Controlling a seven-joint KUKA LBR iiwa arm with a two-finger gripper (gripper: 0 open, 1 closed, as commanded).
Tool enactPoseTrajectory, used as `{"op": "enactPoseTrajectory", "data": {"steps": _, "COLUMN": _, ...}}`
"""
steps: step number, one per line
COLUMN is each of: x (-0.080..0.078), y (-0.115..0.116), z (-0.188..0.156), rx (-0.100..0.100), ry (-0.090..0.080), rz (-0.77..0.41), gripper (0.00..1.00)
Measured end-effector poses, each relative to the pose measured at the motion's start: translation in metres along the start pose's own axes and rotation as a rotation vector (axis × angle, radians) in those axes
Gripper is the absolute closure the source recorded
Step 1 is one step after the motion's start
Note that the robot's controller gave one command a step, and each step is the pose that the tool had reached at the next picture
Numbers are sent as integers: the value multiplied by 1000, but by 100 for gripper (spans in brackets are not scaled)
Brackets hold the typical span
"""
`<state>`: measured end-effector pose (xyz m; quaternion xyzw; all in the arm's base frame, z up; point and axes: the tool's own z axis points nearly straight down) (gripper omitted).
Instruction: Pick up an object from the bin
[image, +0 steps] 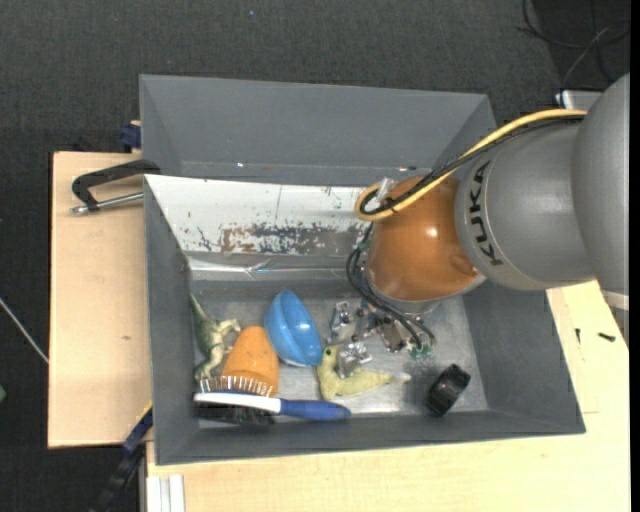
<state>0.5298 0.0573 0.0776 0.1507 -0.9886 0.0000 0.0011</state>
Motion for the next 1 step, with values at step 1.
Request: {"op": "enactPoseTrajectory", "data": {"steps": 1, "x": 10, "y": -12, "z": -135, "rx": 3, "ry": -16, "rz": -46, "gripper": 100}}
